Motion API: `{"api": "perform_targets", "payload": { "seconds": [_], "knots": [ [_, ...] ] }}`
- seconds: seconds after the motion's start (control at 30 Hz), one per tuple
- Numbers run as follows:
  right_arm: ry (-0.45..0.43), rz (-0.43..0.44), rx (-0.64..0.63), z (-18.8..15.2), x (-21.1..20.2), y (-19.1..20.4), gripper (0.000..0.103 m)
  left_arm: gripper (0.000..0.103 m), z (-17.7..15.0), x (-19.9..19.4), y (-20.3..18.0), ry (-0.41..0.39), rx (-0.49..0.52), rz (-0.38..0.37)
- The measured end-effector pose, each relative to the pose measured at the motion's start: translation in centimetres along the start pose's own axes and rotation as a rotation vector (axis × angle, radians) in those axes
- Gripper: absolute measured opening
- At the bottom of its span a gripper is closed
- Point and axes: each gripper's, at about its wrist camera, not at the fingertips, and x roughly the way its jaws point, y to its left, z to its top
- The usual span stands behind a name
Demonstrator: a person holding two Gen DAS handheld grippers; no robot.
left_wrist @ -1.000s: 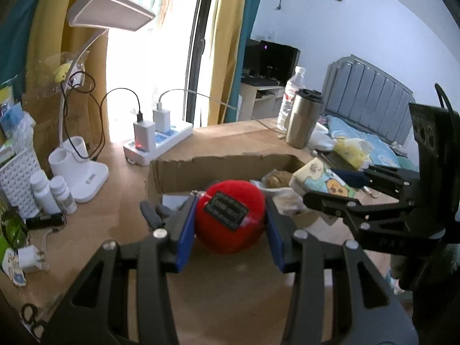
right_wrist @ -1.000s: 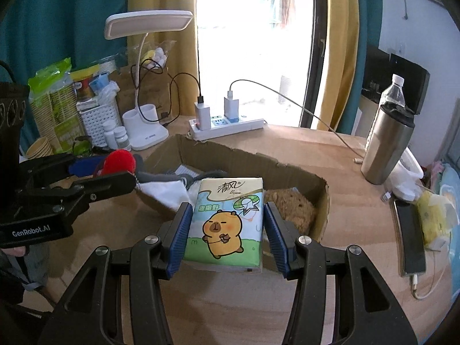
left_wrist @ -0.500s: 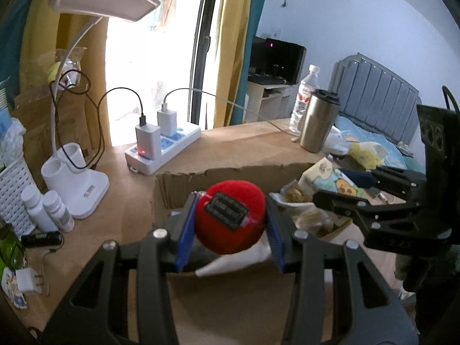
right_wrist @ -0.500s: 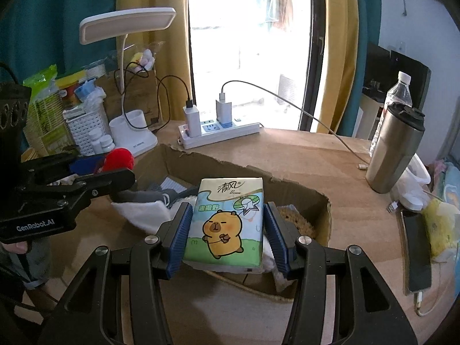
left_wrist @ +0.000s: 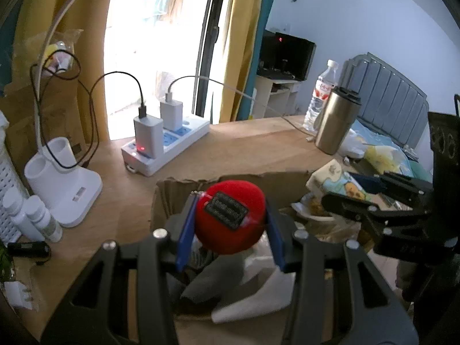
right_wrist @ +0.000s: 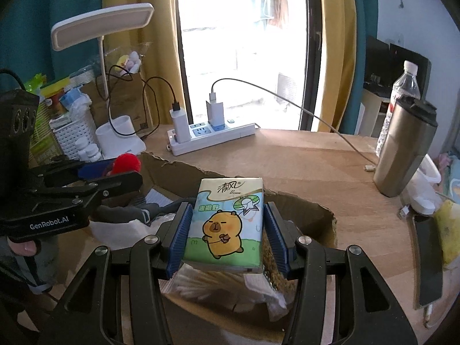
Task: Organize soft objects
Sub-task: 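Lift the red ball and tissue pack and carry both over the box, then lower the ball and tissue pack into the box and open both tools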
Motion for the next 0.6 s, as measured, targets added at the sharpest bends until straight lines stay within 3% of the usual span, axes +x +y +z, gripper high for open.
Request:
{"api": "perform_targets", "payload": {
  "seconds": [0.33,0.4,0.6],
  "knots": [
    [0.030,0.002,0.028,-0.2,2.5,-0.7,0.054,0.047,-0.6,2.7,0.3,0.059,-0.009,0.011],
    [0.041,-0.003,0.037,-0.4,3.0,-0.9,0.054,0.052,-0.8,3.0,0.3,0.067,-0.008,0.017],
    [0.055,-0.005,0.036,-0.6,3.3,-0.7,0.054,0.053,-0.9,3.3,0.8,0.071,-0.028,0.036]
  ]
}}
